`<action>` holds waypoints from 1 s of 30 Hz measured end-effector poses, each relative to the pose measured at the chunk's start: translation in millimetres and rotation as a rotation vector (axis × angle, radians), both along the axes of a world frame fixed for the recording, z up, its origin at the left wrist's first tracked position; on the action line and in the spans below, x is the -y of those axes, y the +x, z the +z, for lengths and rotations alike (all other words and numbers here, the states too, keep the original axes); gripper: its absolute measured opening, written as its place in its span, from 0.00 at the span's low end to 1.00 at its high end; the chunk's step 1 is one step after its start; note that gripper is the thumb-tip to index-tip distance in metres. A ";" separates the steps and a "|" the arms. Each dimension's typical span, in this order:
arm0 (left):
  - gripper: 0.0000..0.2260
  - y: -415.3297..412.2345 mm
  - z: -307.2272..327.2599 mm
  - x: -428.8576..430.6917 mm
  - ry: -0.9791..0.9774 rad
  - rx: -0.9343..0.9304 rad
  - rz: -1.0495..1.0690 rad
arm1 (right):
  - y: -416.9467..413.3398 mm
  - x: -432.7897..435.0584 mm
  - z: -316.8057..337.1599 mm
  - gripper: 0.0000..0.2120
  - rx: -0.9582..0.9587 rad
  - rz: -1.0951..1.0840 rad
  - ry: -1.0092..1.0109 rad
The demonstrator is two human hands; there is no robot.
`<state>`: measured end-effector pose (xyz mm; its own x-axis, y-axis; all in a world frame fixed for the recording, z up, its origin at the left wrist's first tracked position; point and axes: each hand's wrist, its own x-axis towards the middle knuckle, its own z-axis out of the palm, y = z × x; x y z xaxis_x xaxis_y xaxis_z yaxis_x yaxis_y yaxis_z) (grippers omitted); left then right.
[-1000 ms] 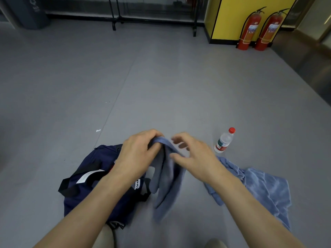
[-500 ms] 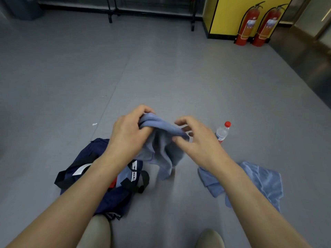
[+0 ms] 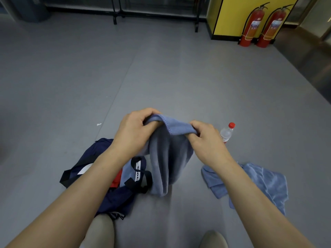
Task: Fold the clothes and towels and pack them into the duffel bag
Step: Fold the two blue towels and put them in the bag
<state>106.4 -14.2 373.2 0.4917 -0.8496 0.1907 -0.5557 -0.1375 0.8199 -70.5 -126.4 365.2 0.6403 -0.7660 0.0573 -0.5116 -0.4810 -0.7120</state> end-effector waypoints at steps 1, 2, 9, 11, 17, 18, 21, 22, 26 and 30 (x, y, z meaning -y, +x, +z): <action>0.06 -2.6 0.3 1.4 -0.013 0.000 0.003 | 0.6 -2.2 1.2 0.07 -0.002 0.021 0.013; 0.06 -6.4 0.5 2.9 -0.015 0.018 0.000 | 1.5 -5.1 3.0 0.06 0.002 0.063 0.037; 0.07 -16.6 -1.0 6.9 0.056 0.278 -0.012 | 6.5 -18.0 10.1 0.17 0.044 0.153 -0.092; 0.04 -13.5 -1.1 5.4 0.041 0.293 -0.037 | 3.2 -11.9 8.8 0.12 0.064 0.070 -0.198; 0.02 -6.4 -0.7 2.5 0.040 0.235 -0.118 | -3.6 2.9 7.5 0.10 -0.153 -0.005 -0.293; 0.03 -3.2 -0.7 2.2 0.044 0.227 -0.123 | -5.0 6.9 7.4 0.10 -0.162 -0.014 -0.316; 0.03 12.5 -1.7 -0.5 0.064 0.257 -0.095 | -14.3 20.6 11.3 0.09 -0.151 -0.057 -0.313; 0.03 19.1 -1.7 -2.3 0.076 0.258 -0.080 | -18.6 25.5 11.7 0.09 -0.149 -0.071 -0.302; 0.04 41.7 -5.7 -10.5 0.124 0.207 -0.018 | -31.9 38.5 6.9 0.07 -0.107 -0.056 -0.206; 0.03 54.0 -19.1 -11.6 0.160 0.357 0.032 | -29.7 45.6 -4.3 0.05 -0.158 -0.006 -0.186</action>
<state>160.4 -2.6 354.0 0.4452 -0.8677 0.2212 -0.7955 -0.2698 0.5426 -100.2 -172.0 361.0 0.6483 -0.7552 0.0970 -0.6126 -0.5930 -0.5226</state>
